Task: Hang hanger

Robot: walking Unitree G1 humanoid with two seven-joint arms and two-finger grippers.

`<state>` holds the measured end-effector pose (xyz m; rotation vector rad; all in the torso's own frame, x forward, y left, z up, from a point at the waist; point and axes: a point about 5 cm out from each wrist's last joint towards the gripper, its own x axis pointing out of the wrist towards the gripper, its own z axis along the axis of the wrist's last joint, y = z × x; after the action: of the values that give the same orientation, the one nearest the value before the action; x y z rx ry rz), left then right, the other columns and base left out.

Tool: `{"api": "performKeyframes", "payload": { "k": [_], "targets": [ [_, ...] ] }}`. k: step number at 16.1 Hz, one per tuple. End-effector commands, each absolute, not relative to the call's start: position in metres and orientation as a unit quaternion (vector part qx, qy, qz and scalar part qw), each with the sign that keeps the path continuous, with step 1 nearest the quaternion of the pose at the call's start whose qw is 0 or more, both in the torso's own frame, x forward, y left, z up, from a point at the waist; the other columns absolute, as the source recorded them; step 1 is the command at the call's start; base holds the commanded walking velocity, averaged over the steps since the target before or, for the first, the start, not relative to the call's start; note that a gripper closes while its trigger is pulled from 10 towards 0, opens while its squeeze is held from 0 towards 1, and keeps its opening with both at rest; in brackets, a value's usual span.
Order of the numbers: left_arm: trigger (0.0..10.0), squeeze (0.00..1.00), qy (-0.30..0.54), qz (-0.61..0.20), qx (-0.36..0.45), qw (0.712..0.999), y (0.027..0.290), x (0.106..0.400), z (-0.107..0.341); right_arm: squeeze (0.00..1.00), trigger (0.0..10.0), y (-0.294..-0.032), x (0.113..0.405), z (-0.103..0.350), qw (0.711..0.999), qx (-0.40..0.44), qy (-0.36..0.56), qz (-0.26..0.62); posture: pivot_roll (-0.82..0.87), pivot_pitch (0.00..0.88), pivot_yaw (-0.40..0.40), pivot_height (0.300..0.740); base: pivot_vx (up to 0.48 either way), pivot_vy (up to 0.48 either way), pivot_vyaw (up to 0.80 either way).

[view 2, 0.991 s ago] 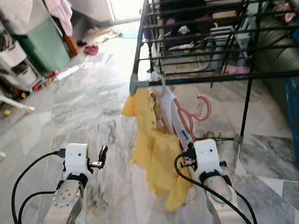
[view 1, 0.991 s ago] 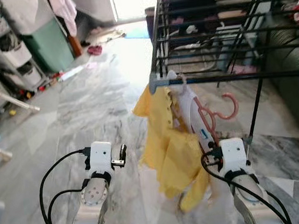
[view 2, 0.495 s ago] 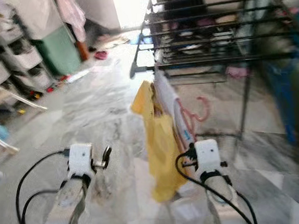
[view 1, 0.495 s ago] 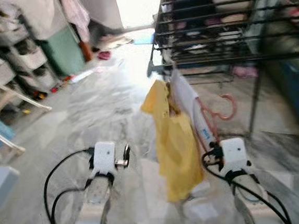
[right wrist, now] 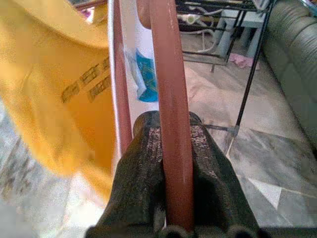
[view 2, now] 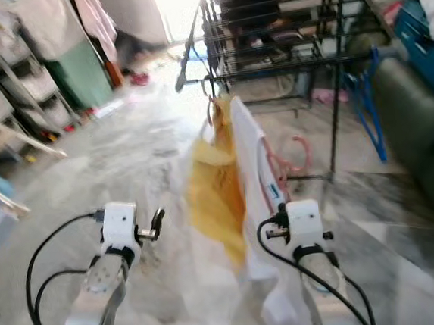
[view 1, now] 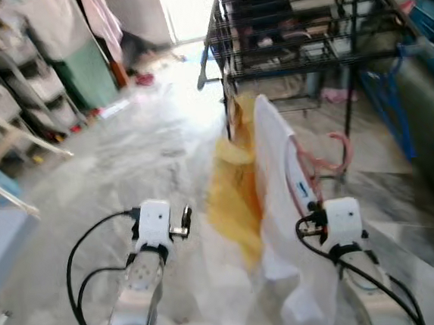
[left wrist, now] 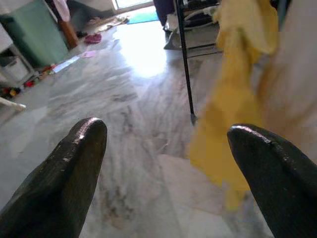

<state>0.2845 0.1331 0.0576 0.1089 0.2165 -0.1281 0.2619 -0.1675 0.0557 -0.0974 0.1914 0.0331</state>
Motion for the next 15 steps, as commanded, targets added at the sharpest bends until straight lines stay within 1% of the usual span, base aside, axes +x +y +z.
{"api": "performKeyframes", "payload": {
  "k": [1, 3, 7, 9, 11, 14, 15],
  "targets": [
    [10.0, 0.0, 0.113, -0.055, 0.058, 0.99, 0.144, 0.285, 0.058, 0.0, 10.0, -0.153, 0.269, 0.067, 0.996, -0.037, 0.065, 0.04, -0.09, 0.0, 0.132, 0.74, 0.0, 0.0, 0.0],
    [10.0, 0.0, 0.108, -0.061, 0.032, 0.992, 0.146, 0.284, 0.058, 0.0, 10.0, -0.152, 0.269, 0.066, 0.996, -0.036, 0.064, 0.042, -0.09, 0.0, 0.131, 0.74, 0.0, 0.0, 0.0],
    [10.0, 0.0, 0.099, -0.063, 0.029, 0.993, 0.147, 0.286, 0.061, 0.0, 10.0, -0.149, 0.27, 0.066, 0.996, -0.034, 0.065, 0.052, -0.09, 0.0, 0.118, 0.74, 0.0, 0.0, 0.0],
    [10.0, 0.0, 0.101, -0.07, 0.011, 0.992, 0.147, 0.285, 0.06, 0.0, 10.0, -0.147, 0.271, 0.066, 0.995, -0.041, 0.065, 0.065, -0.09, 0.0, 0.112, 0.74, 0.0, 0.0, 0.0],
    [10.0, 0.0, 0.099, -0.077, 0.009, 0.992, 0.145, 0.284, 0.06, 0.0, 10.0, -0.146, 0.272, 0.068, 0.995, -0.046, 0.062, 0.07, -0.09, 0.0, 0.109, 0.74, 0.0, -0.358, 0.0],
    [10.0, 0.0, 0.102, -0.086, 0.007, 0.991, 0.142, 0.282, 0.059, 0.0, 10.0, -0.143, 0.273, 0.069, 0.994, -0.048, 0.06, 0.076, -0.09, 0.0, 0.112, 0.74, 0.0, -0.48, 0.0],
    [10.0, 0.0, 0.104, -0.089, 0.004, 0.991, 0.141, 0.281, 0.058, 0.0, 10.0, -0.142, 0.272, 0.068, 0.994, -0.048, 0.061, 0.077, -0.08, 0.0, 0.113, 0.74, 0.0, 0.0, 0.0]
  ]
}}
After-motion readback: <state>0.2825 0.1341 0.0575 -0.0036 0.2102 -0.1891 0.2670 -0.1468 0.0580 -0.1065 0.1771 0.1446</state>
